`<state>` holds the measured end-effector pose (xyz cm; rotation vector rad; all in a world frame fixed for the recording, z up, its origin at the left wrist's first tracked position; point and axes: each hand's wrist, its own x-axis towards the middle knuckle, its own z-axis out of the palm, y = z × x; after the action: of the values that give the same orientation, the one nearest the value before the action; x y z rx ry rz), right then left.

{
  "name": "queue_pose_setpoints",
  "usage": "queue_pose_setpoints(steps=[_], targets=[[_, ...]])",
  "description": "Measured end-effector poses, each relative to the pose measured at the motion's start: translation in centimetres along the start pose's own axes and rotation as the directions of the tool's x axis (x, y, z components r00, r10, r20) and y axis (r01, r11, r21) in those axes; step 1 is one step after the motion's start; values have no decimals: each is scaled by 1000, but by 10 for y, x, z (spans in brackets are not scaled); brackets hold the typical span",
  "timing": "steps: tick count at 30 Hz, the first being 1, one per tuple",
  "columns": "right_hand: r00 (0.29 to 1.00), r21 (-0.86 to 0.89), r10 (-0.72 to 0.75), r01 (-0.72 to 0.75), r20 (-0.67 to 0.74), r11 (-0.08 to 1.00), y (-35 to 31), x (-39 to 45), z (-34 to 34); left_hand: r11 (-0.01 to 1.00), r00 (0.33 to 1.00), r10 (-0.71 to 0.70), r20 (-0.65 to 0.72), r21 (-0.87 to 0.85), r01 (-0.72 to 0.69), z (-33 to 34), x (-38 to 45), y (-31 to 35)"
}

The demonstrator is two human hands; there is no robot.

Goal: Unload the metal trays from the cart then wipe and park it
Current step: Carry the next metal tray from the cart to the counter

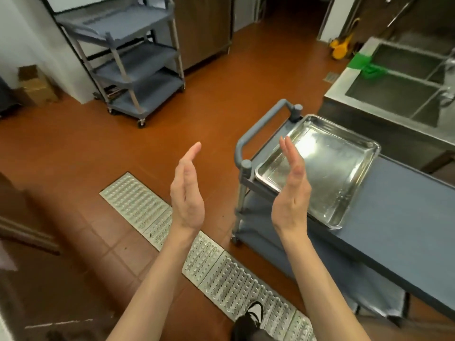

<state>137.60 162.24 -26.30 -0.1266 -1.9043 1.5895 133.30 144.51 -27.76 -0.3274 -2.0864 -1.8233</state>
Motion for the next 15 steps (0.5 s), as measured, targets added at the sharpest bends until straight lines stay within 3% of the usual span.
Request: queue_pose_setpoints(steps=[15], targets=[[976, -106, 34, -58, -216, 993, 65, 73, -131, 995, 976, -3, 219, -95, 24, 177, 46, -11]])
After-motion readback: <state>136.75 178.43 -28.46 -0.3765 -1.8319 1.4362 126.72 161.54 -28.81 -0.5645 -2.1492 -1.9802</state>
